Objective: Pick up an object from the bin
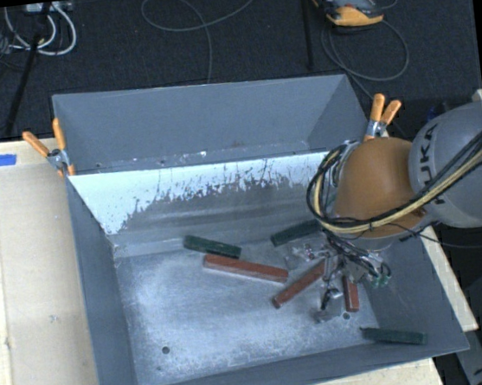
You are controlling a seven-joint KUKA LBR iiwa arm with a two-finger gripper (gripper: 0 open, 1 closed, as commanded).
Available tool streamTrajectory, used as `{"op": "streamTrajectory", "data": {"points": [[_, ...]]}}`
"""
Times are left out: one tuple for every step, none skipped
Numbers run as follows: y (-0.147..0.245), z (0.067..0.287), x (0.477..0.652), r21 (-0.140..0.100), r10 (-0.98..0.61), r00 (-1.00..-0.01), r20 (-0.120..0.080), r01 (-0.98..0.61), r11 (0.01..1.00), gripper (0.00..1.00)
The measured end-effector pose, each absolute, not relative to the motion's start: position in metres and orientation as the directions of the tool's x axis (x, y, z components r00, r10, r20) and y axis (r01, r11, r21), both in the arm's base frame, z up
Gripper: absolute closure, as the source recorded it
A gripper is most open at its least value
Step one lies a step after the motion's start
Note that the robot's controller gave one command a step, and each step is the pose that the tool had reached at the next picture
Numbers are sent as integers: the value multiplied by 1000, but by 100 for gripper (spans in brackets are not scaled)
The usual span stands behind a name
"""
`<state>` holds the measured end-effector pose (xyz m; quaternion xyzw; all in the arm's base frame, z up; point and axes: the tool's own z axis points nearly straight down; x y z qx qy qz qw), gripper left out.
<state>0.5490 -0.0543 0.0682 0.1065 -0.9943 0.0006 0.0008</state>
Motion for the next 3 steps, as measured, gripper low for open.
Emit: {"op": "streamTrajectory", "data": {"points": [[-38,100,553,-1,-540,-841,-4,-540,841,0],[-47,105,562,-1,-535,-845,-3,-535,845,0],[-56,68,557,3,-455,-891,4,-455,891,0]]}}
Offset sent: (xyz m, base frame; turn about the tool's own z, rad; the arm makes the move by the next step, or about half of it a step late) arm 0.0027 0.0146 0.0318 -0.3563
